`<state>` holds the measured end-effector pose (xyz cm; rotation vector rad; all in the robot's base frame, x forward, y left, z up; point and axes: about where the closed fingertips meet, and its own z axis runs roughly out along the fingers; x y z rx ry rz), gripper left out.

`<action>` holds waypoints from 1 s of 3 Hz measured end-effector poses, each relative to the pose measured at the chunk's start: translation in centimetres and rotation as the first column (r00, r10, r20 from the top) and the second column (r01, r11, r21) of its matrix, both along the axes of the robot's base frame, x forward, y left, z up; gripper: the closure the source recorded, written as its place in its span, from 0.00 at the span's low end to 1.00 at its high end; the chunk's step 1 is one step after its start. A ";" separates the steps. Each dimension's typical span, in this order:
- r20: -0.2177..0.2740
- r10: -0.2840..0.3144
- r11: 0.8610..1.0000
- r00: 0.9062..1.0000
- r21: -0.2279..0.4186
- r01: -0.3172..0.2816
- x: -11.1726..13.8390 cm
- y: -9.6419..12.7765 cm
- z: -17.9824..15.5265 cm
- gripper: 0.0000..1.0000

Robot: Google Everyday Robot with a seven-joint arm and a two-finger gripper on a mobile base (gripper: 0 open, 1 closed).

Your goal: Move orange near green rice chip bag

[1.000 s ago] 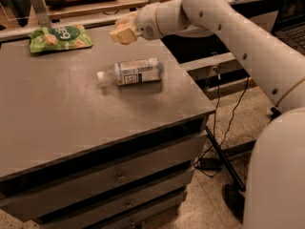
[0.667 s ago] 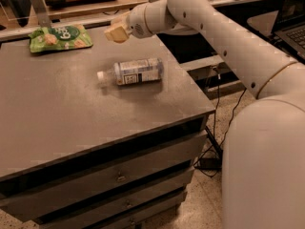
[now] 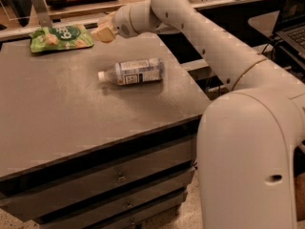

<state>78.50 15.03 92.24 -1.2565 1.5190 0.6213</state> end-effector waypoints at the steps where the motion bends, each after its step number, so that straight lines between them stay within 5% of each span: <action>1: -0.005 0.020 1.000 1.000 0.020 -0.020 1.1 3.1 -0.6 1.00; 3: -0.014 0.080 0.994 0.997 0.078 -0.079 2.2 8.7 -1.7 1.00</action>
Offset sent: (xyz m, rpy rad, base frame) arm 0.0369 0.0918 -0.0111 0.0979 0.0011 0.0774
